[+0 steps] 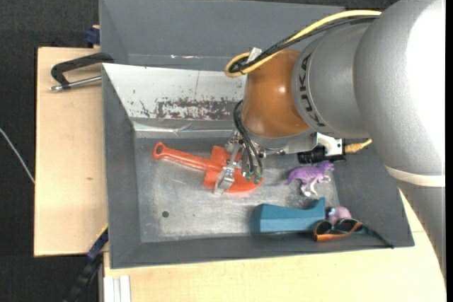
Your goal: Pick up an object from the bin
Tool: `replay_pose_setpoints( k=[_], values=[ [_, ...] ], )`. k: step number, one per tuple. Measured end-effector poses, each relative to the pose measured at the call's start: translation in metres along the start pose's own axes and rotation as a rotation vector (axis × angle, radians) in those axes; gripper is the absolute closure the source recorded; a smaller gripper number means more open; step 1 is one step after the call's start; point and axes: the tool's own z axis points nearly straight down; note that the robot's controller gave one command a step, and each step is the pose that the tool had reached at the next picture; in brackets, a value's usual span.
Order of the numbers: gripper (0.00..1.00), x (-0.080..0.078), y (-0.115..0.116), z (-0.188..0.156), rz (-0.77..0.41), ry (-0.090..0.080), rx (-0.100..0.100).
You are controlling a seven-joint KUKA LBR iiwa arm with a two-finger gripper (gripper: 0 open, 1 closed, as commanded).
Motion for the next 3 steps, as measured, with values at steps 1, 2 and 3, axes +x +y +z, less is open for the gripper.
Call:
replay_pose_setpoints(
  k=[1, 2, 3],
  values=[
    [1.00, 0.000, 0.000, 0.000, 0.000, 0.000, 0.000],
    [1.00, 0.000, 0.000, -0.003, 0.000, -0.001, 0.000],
    [1.00, 0.001, -0.001, -0.012, 0.000, 0.001, 0.001]
  ],
)
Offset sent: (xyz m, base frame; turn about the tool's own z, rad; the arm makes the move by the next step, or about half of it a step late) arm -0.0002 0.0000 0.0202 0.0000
